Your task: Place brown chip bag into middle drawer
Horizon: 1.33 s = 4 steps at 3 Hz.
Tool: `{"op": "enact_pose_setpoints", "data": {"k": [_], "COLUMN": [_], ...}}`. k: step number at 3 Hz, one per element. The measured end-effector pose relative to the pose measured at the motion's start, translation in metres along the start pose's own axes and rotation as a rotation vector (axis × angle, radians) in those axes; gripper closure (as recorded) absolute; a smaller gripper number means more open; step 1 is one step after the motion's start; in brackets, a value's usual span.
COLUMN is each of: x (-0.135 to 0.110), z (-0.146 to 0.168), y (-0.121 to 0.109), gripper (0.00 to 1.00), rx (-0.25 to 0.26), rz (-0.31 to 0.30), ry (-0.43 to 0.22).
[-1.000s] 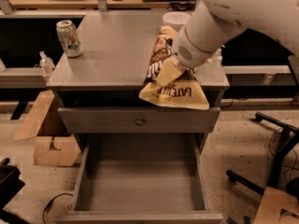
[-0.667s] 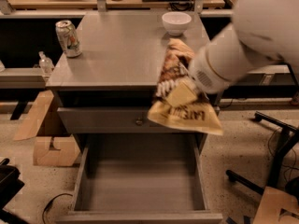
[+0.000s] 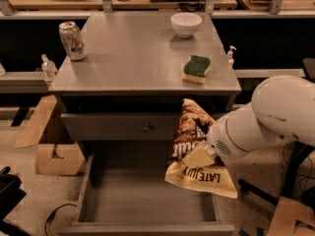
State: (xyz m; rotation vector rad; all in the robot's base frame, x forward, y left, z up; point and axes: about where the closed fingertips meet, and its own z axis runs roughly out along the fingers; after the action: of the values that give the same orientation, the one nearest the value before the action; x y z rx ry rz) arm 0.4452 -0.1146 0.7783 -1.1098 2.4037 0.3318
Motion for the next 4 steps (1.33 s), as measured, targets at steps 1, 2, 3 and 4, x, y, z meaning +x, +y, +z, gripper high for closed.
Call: {"op": "enact_pose_setpoints", "data": {"k": [1, 2, 3, 4], "x": [0.000, 0.012, 0.035, 0.047], "z": [0.000, 0.047, 0.106, 0.153], "y": [0.000, 0.023, 0.056, 0.083], "gripper": [1.00, 1.00, 1.00, 1.00], "rx": [0.000, -0.094, -0.191, -0.237], "rz": [0.000, 0.012, 0.036, 0.028], "ry": [0.000, 0.019, 0.018, 0.004]}}
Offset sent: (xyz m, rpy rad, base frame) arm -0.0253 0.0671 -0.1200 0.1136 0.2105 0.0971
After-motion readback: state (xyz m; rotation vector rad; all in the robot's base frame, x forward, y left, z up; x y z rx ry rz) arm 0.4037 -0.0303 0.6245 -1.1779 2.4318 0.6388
